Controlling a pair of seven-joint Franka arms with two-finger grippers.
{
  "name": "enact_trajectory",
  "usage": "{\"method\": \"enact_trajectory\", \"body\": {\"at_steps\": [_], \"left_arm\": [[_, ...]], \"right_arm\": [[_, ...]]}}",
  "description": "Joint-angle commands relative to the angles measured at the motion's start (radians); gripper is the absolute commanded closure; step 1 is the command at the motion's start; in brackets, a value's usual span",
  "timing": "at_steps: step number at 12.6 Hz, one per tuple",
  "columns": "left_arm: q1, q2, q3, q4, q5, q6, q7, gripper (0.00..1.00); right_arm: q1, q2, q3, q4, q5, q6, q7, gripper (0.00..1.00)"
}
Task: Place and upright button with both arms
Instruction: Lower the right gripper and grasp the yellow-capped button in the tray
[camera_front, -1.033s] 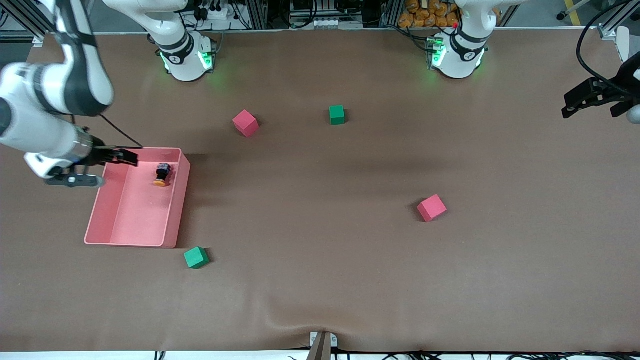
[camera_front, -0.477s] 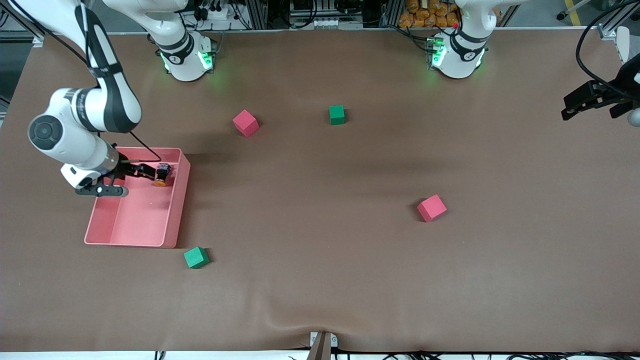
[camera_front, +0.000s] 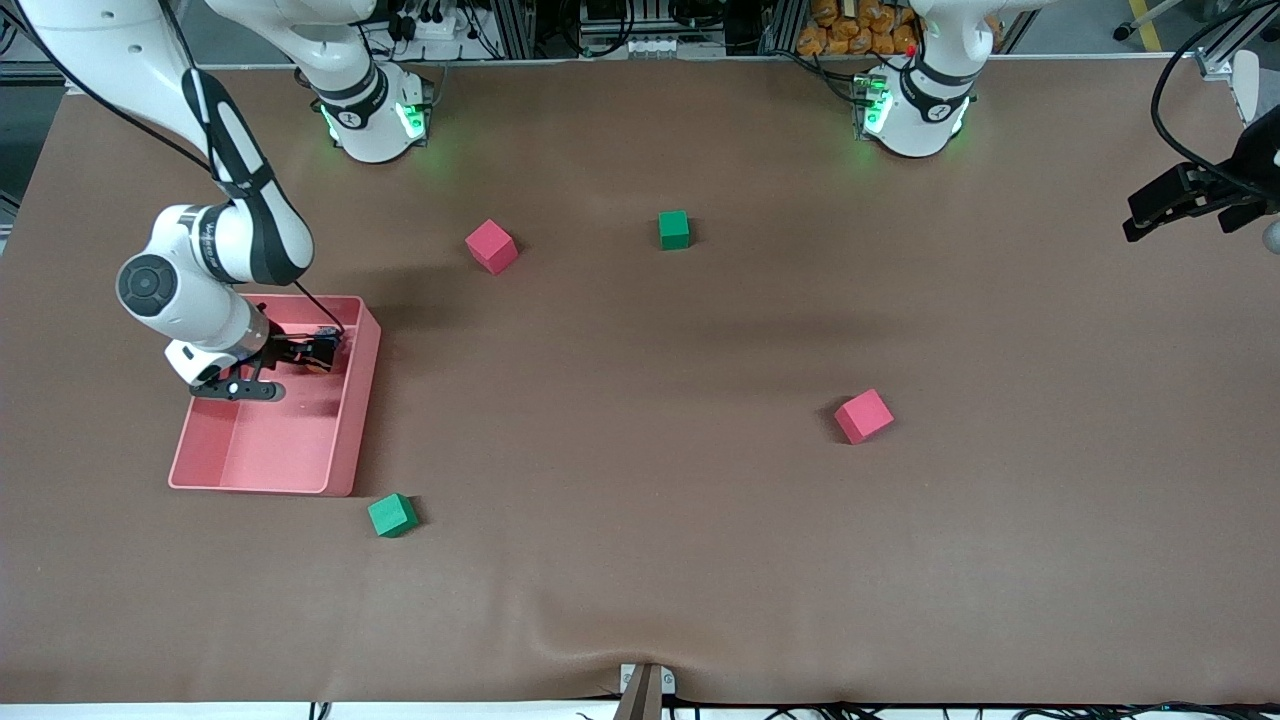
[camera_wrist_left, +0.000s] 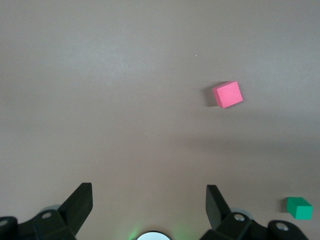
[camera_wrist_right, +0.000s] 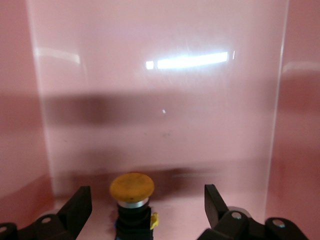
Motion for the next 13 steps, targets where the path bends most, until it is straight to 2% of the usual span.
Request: {"method": "enact_trajectory", "body": {"at_steps": [1,7,10,13], "left_arm": [[0.003,0.004,-0.006,0.014,0.003,-0.016,-0.036,0.00],[0.004,0.004,-0.004,0.021,0.001,-0.042,-0.021,0.00],[0.003,0.004,-0.004,0.021,0.001,-0.042,-0.022,0.00],[0.003,0.004,-0.004,0.020,0.001,-0.042,-0.022,0.00]], "right_arm": [[-0.016,0.005,0.007,-0.044,-0.011,0.031,0.008,0.00],[-0.012,0.022,0.010,-0.057,0.002,0.055,0.015,0.00],[-0.005,0.022,0.011,-0.057,0.050,0.061,0.017,0.00],[-0.002,0.025,0.011,-0.057,0.061,0.061,0.017,0.00]]}}
